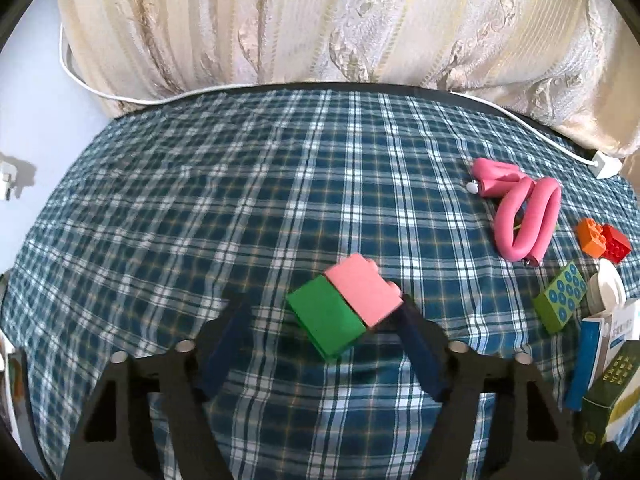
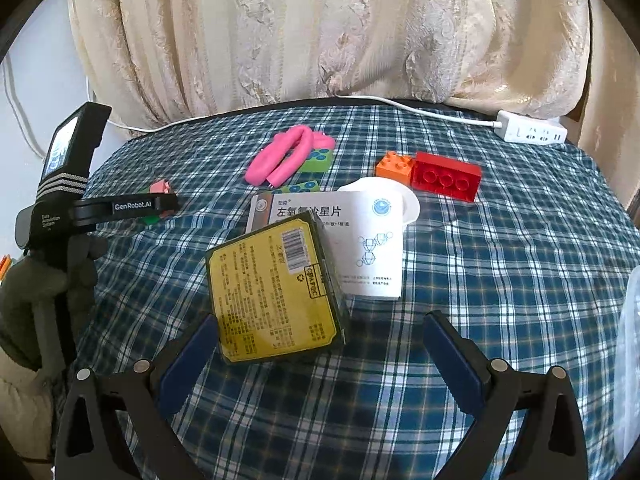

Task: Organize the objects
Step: 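Close left tool on green-pink block while right tool closes on yellow tin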

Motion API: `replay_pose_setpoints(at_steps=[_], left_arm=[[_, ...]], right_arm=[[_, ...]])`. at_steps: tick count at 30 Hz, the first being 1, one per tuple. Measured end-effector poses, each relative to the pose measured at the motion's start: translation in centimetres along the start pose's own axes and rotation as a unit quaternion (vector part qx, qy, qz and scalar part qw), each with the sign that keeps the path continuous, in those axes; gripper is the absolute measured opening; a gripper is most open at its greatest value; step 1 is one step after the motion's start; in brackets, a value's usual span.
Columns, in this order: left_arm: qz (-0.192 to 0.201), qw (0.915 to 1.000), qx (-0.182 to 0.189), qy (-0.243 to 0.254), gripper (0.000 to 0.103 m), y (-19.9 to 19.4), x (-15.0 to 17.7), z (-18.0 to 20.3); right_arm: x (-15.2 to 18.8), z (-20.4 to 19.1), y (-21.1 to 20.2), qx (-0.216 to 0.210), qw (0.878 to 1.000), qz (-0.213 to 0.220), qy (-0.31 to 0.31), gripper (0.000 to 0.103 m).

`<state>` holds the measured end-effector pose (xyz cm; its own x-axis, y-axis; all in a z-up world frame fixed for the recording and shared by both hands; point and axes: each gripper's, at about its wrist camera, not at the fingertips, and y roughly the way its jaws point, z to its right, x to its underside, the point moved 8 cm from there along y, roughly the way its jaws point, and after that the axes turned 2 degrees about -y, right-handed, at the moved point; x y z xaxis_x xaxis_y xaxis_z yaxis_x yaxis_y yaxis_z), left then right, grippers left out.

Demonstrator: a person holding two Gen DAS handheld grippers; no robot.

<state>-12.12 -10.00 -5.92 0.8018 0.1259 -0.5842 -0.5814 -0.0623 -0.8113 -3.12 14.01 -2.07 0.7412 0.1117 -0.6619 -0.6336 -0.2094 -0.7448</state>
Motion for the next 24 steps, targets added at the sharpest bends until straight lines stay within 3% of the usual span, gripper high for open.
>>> replay_pose_setpoints(at_steps=[4, 14, 24], left_arm=[[0.000, 0.9999, 0.016, -0.008, 0.052, -0.1, 0.2, 0.1], [0.018, 0.9998, 0.013, 0.001, 0.052, -1.7, 0.6, 0.4], [0.025, 0.9993, 0.023, 0.017, 0.052, -2.7, 1.0, 1.5]], right_arm=[[-0.2, -0.1, 0.1, 0.001, 1.000, 0.002, 0.000, 0.102], [-0.5, -0.3, -0.1, 0.032, 0.999, 0.016, -0.024, 0.102], [-0.3, -1.0, 1.3, 0.052, 0.997, 0.001, -0.049, 0.103]])
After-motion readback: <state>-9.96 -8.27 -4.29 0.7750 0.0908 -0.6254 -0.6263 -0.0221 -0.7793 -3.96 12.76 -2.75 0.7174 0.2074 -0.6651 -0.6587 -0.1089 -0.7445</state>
